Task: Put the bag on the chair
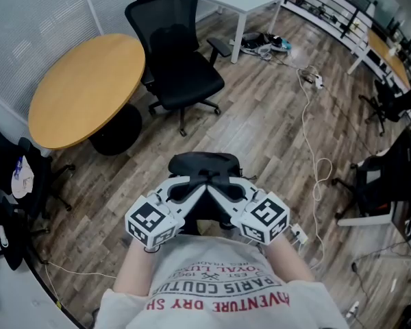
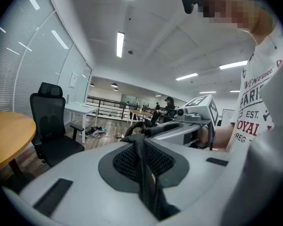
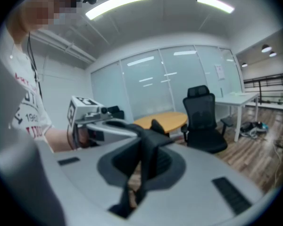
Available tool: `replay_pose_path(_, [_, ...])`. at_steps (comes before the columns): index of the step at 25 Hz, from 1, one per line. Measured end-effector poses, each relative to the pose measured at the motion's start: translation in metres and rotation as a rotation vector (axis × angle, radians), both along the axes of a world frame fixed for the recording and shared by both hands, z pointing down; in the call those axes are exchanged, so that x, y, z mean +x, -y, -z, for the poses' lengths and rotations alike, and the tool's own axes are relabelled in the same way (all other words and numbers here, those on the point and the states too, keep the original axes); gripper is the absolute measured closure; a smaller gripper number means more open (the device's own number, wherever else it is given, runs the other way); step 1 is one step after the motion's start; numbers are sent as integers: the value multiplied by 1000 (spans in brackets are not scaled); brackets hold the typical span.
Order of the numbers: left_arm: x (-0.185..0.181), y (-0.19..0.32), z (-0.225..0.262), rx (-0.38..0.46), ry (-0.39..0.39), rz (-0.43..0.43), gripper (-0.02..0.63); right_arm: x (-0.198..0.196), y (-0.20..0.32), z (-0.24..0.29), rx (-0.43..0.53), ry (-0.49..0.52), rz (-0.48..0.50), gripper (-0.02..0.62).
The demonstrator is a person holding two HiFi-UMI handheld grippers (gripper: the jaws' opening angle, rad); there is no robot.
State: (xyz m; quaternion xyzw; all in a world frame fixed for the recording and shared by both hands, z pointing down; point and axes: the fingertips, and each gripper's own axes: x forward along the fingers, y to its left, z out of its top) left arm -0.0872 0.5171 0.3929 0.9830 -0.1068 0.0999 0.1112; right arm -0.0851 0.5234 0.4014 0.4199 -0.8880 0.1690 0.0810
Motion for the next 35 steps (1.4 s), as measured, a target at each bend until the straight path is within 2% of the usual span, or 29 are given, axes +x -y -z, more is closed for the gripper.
replay_pose_path(10, [22, 134, -2, 8, -2, -113, 551, 23, 138, 0, -11, -6, -73, 551])
replay_pose_path(17, [28, 217, -2, 36, 22, -130, 551, 31, 223, 0, -1, -9, -83, 551])
replay_pose_path(26, [56, 310, -6, 47, 32, -28, 551, 59, 316, -4, 19, 12, -16, 551])
replay_pose_path(35, [113, 395, -13, 19, 49, 178, 551, 114, 402, -12, -10, 25, 212, 551])
